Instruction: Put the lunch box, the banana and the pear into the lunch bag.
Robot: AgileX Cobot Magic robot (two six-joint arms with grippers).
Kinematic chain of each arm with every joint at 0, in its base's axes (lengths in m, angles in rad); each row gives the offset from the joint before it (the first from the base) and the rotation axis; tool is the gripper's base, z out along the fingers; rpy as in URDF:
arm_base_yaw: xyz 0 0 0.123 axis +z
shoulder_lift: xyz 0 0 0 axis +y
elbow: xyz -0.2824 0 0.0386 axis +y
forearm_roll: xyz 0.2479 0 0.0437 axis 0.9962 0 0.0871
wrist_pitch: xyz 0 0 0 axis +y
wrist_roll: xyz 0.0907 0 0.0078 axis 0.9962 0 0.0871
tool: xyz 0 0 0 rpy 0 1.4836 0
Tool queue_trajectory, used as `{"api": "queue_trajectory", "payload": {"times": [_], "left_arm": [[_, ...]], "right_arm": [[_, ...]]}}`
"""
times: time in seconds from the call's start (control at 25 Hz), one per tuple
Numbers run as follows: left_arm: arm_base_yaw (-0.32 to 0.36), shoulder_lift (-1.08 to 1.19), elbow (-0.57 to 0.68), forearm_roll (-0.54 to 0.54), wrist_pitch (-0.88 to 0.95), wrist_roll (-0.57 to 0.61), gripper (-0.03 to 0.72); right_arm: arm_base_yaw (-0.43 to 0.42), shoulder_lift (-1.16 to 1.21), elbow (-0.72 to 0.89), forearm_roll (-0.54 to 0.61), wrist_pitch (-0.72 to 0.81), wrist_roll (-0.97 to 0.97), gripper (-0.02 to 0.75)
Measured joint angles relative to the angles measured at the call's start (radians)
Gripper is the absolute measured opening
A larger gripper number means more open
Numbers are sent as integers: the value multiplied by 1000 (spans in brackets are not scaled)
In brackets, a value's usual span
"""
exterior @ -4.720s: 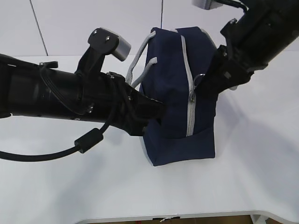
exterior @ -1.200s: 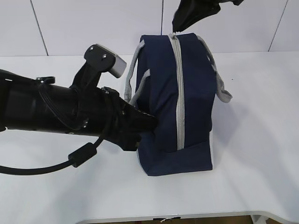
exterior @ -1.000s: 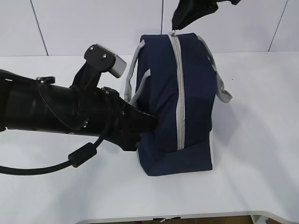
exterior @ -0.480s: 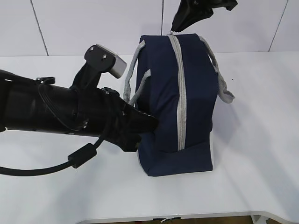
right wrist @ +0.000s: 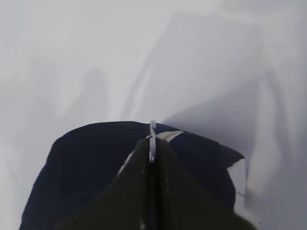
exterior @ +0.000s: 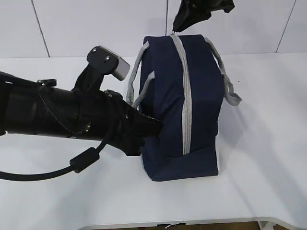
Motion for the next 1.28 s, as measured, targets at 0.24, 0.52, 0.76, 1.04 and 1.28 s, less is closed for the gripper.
{"api": "queue_trajectory", "payload": {"times": [0.24, 0.52, 0.76, 1.04, 1.28], "left_arm": [[0, 0, 0, 0, 3, 0, -19], [0, 0, 0, 0, 4, 0, -20], [0, 0, 0, 0, 4, 0, -20], [0, 0, 1, 2, -18, 9, -20], [0, 0, 1, 2, -106, 26, -20]], "right_arm": [[-24, 45, -24, 4, 0, 2, 18], [-33, 110, -93, 16, 0, 2, 18], [-41, 126, -107, 22, 0, -17, 18], [-41, 126, -109, 6, 0, -78, 18], [-41, 112, -109, -64, 0, -132, 18]]}}
